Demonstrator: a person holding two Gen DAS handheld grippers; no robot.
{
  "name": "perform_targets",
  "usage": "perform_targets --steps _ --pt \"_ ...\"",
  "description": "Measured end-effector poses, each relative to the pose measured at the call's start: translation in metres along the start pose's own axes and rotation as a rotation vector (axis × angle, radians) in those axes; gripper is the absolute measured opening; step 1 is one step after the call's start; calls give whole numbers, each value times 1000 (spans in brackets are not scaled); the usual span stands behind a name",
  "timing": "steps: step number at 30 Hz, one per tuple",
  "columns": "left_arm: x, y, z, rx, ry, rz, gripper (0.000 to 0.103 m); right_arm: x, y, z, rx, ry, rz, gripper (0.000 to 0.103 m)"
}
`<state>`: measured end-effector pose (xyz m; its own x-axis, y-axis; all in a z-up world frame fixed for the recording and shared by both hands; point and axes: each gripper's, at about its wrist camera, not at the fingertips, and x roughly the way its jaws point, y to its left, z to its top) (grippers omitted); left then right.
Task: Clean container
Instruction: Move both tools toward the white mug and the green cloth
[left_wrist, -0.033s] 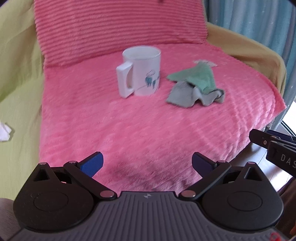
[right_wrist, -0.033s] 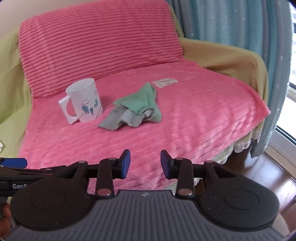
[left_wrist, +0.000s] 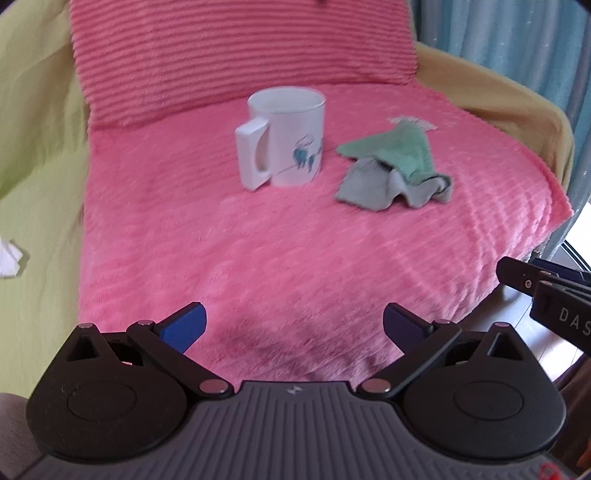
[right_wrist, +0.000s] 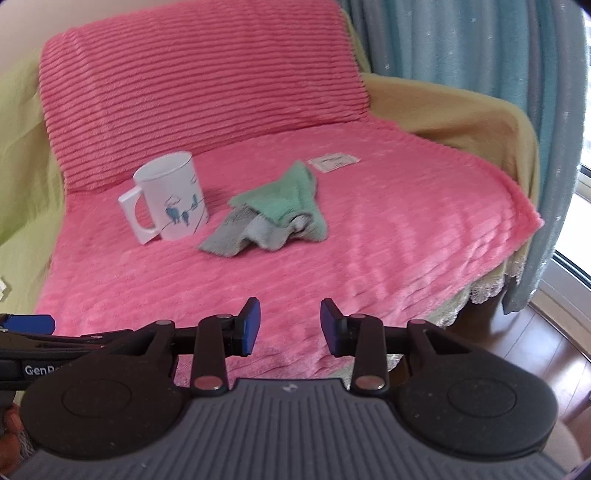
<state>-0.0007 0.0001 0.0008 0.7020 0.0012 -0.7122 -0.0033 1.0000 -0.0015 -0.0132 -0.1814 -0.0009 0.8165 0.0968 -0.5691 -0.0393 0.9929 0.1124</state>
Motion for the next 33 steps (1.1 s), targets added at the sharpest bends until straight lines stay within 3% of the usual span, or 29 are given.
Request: perform_targets --steps 5,8,12,22,33 --pt "-13 9 -10 -41 -10 -11 102 -10 0 -10 -26 5 5 33" --pt "12 12 0 -42 57 13 102 18 13 -1 -49 108 -14 33" --pt "18 13 3 -20 73 32 102 20 -6 -7 6 59 18 33" --pt "18 6 16 43 63 40 102 30 -14 3 -13 60 15 33" --pt "15 3 65 153 -32 19 102 52 -11 40 -54 37 24 33"
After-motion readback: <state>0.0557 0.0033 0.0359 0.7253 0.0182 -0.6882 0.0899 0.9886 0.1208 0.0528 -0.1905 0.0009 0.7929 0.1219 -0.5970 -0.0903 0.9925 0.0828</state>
